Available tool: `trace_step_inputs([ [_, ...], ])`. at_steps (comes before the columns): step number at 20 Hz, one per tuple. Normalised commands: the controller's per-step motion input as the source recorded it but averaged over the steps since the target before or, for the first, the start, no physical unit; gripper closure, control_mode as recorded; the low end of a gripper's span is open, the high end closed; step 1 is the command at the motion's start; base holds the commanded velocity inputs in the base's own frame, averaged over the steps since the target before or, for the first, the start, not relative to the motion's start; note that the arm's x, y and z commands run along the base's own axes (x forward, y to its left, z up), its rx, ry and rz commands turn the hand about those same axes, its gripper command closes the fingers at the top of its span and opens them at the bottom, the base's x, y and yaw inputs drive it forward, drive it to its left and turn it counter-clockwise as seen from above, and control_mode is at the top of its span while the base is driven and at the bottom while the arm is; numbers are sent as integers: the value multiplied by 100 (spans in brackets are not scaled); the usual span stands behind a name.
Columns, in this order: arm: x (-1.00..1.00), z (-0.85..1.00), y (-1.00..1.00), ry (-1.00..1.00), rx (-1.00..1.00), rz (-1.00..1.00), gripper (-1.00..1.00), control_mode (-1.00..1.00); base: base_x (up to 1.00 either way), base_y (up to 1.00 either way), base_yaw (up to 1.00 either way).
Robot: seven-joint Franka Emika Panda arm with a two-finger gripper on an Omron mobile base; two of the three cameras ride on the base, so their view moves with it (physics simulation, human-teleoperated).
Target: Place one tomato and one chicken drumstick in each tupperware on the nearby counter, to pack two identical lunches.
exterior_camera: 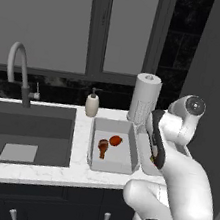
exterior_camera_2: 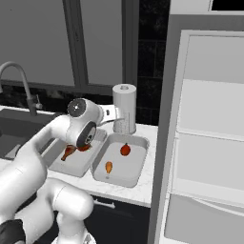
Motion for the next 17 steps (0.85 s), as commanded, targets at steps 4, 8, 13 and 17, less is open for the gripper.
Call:
trace_step_inputs([
  [4,-95,99,70,5,3,0,-100,-100,0,0,0],
  [8,-100,57,53,-15,2,0,-100,-100,0,0,0],
  [13,-100,88,7,2,13,1,-100,-100,0,0,0],
  [17,-100,49,-1,3,24,2,-100,-100,0,0,0],
])
